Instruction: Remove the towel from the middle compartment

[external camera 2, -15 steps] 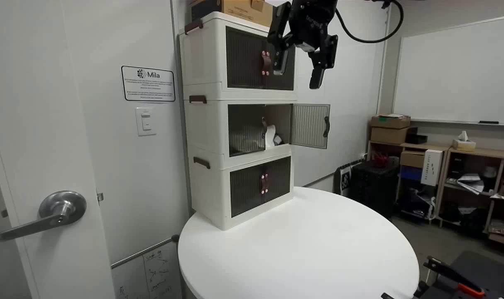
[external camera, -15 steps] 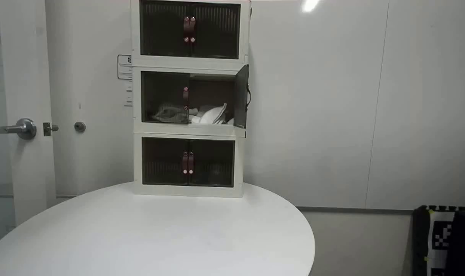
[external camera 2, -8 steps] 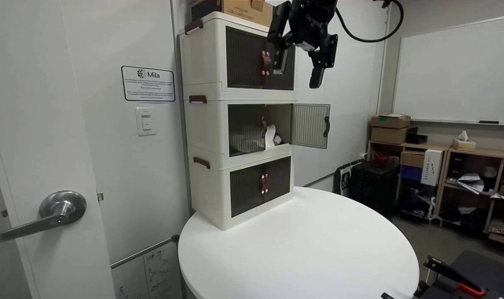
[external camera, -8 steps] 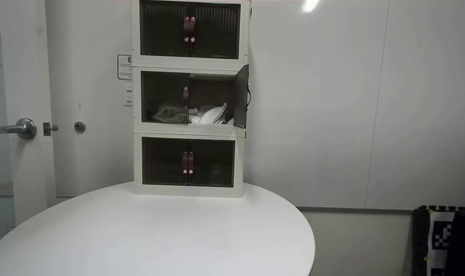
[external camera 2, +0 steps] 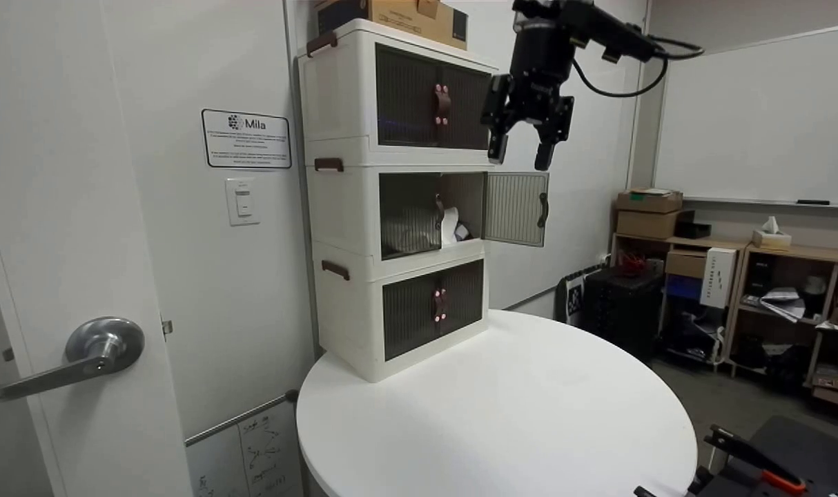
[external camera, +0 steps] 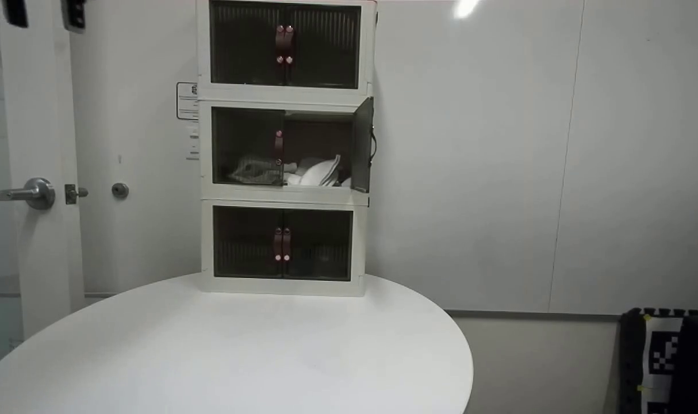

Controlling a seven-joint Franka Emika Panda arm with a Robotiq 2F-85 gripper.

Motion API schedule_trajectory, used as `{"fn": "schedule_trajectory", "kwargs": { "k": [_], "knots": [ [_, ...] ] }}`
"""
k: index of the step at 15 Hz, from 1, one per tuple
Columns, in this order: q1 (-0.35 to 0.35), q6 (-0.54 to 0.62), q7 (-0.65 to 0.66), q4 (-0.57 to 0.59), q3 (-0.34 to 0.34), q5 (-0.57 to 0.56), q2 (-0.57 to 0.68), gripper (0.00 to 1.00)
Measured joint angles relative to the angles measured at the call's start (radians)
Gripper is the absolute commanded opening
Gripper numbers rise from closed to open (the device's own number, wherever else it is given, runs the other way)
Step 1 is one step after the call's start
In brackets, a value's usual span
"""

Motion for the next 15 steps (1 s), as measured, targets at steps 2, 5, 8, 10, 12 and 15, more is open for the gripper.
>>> {"fn": "schedule_trajectory", "kwargs": {
  "k": [2,5,8,10,12,15],
  "knots": [
    [-0.04,0.096,-0.109,-0.037,-0.068,-0.049,0.037,1.0],
    [-0.081,0.274,-0.272,-0.06,-0.174,-0.073,0.14,1.0],
    [-0.092,0.441,-0.384,-0.046,-0.25,-0.06,0.284,1.0],
    [-0.09,0.517,-0.442,-0.014,-0.273,-0.001,0.388,1.0],
    [-0.089,0.578,-0.494,0.035,-0.274,0.072,0.489,1.0],
    [-0.099,0.664,-0.575,0.136,-0.263,0.169,0.627,1.0]
  ]
}}
